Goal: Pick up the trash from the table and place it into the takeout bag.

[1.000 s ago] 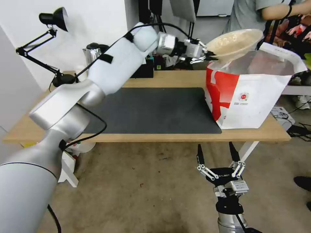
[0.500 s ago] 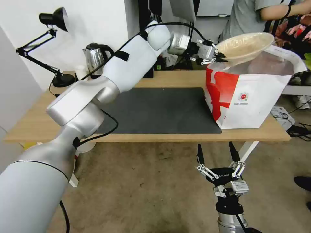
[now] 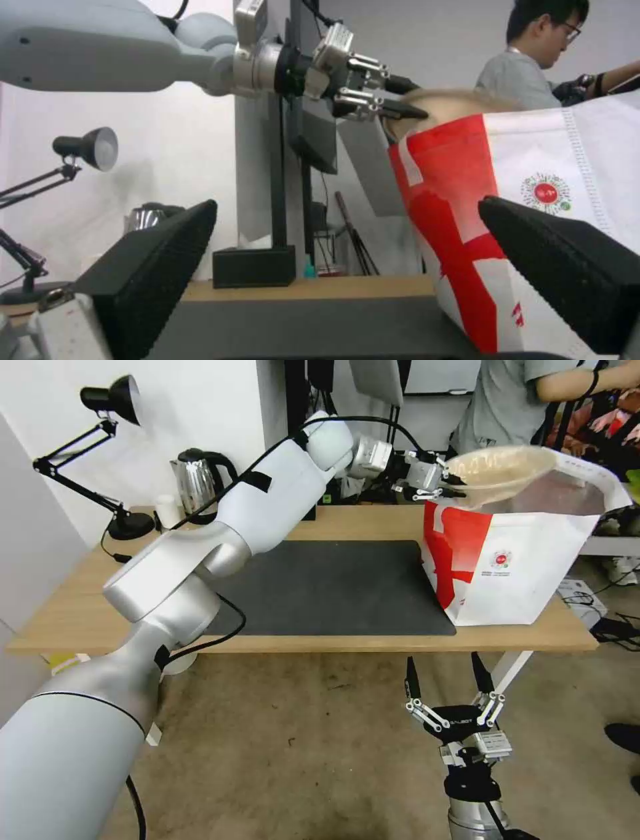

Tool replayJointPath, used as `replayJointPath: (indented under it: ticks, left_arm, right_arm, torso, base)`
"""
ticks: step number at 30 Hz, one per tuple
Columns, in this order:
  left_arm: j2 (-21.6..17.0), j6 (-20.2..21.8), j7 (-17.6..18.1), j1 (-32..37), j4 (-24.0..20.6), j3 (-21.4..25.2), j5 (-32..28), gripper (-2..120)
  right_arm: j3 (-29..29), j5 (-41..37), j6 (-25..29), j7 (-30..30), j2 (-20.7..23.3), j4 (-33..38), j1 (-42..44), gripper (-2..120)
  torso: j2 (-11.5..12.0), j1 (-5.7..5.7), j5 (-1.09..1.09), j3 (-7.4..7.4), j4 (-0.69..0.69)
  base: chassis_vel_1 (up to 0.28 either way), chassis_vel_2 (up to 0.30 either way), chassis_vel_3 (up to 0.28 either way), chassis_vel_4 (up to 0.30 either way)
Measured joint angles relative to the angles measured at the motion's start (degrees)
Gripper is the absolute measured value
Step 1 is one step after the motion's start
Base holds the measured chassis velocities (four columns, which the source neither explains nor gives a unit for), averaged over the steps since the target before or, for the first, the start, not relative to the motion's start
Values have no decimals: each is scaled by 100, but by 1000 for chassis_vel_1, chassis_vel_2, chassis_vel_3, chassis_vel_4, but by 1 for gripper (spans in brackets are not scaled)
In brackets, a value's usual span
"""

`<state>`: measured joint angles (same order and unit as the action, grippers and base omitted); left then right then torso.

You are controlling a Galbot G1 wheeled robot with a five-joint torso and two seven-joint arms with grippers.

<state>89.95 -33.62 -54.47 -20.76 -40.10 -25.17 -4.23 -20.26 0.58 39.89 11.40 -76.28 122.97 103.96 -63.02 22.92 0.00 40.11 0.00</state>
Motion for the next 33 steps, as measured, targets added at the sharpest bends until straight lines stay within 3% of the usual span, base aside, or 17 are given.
replayJointPath:
  ticks: [16,24,28,33]
  left_arm:
    - [73,-25,32,-65,129,31,198,92]
    - [-59,-39,124,-175,26,92,144,100]
    - [-274,23,177,-233,-190,99,31,100]
    - [-824,323,388,-263,-716,76,-358,100]
  right_arm:
    - [0,0,0,0,0,0,0,100]
    - [0,0,0,0,0,0,0,100]
    - [0,0,0,0,0,0,0,100]
    - [0,0,0,0,0,0,0,100]
  torso:
    - [0,0,0,0,-1]
    - [0,0,0,0,-1]
    - [0,0,0,0,-1]
    - [0,0,-2,0,0]
  base:
    - [0,0,0,0]
    - [0,0,0,0]
    - [0,0,0,0]
    - [0,0,0,0]
